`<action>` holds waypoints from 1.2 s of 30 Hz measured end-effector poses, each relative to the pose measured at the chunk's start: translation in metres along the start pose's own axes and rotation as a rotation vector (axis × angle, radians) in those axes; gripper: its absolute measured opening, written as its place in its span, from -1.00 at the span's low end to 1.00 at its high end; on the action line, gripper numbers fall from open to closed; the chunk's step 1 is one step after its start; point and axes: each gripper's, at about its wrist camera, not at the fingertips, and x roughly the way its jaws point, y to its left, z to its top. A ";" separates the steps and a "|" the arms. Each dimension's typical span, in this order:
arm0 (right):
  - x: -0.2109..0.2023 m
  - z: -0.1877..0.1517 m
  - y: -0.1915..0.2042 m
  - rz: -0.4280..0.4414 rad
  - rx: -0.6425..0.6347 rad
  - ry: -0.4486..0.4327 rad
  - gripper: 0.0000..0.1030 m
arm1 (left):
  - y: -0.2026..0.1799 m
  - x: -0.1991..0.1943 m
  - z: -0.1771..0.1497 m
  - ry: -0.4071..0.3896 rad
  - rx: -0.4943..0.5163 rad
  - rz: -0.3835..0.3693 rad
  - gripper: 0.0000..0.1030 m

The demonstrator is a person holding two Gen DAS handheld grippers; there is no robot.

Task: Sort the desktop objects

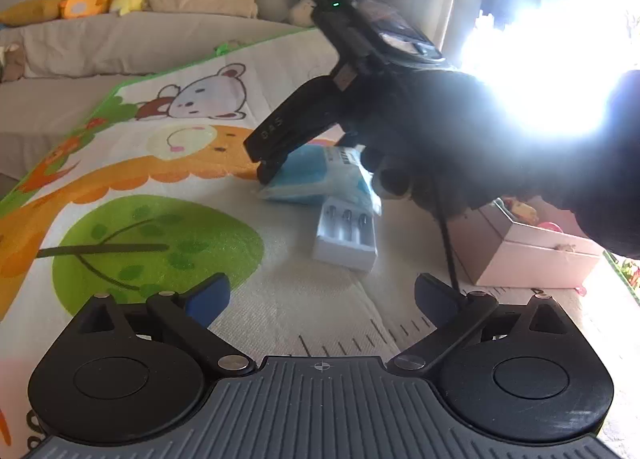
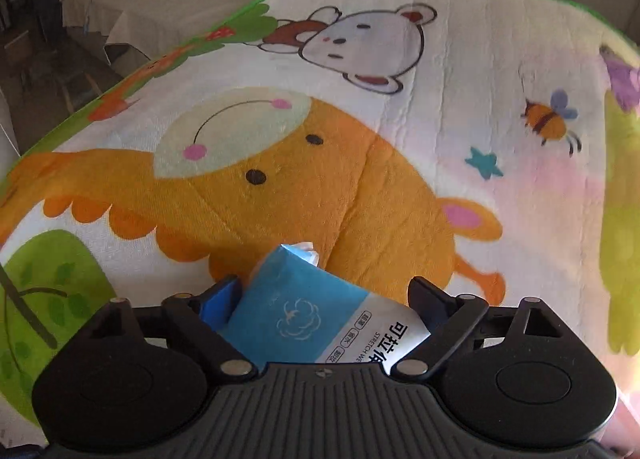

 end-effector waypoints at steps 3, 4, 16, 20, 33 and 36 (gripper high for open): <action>-0.023 -0.029 -0.006 0.109 0.050 0.048 0.62 | -0.008 -0.002 -0.002 0.038 0.039 -0.052 0.98; -0.030 -0.041 -0.002 0.127 0.040 0.059 0.62 | -0.013 -0.003 -0.005 0.049 0.061 -0.075 0.98; -0.173 -0.185 -0.017 0.248 0.116 -0.183 0.59 | -0.056 -0.024 -0.036 0.149 0.229 -0.091 0.99; -0.226 -0.237 -0.076 -0.060 0.312 -0.394 0.73 | -0.060 -0.025 -0.036 0.163 0.222 -0.056 0.99; -0.162 -0.258 -0.164 -0.069 0.619 -0.335 0.74 | -0.070 -0.034 -0.038 0.200 0.211 0.001 1.00; -0.161 -0.243 -0.151 -0.003 0.579 -0.344 0.65 | -0.068 -0.035 -0.038 0.202 0.210 0.019 1.00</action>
